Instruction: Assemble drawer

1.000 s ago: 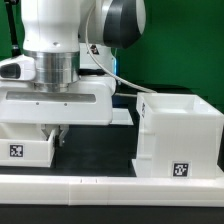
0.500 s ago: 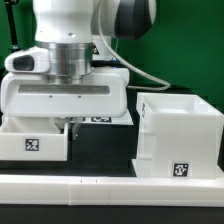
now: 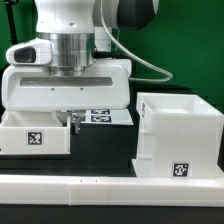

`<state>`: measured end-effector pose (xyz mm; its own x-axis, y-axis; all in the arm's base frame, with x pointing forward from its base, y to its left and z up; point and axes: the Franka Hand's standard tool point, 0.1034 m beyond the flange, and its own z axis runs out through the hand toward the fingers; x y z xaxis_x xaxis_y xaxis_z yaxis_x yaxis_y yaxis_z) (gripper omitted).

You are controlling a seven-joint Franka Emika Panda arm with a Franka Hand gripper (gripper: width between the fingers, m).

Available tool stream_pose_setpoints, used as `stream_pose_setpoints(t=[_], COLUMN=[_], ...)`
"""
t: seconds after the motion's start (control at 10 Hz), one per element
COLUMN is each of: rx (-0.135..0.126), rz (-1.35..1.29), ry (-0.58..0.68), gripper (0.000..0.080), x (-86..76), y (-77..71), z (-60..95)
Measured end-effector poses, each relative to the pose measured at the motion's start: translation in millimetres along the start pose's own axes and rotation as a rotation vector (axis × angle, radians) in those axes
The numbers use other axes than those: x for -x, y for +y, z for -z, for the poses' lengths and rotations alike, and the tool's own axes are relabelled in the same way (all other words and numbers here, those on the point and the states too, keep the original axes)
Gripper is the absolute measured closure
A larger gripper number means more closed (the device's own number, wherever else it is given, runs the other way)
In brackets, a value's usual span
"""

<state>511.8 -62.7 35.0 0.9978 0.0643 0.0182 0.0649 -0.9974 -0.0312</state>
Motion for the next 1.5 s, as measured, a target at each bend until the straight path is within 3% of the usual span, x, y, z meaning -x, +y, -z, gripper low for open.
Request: stream_pose_setpoints(t=[0.2, 0.4, 1.0, 1.5], rx=[0.006, 0.031, 0.041, 0.069], rz=[0.194, 0.397, 0.758, 1.194], ry=[-0.009, -0.018, -0.027, -0.068], gripper=[0.0757, 0.0757, 0.0757, 0.0757], x=[0.7, -6.1, -6.2, -9.5], y=[-0.4, -5.4, -1.5, -9.0], z=[-3.5, -3.9, -3.5, -4.4])
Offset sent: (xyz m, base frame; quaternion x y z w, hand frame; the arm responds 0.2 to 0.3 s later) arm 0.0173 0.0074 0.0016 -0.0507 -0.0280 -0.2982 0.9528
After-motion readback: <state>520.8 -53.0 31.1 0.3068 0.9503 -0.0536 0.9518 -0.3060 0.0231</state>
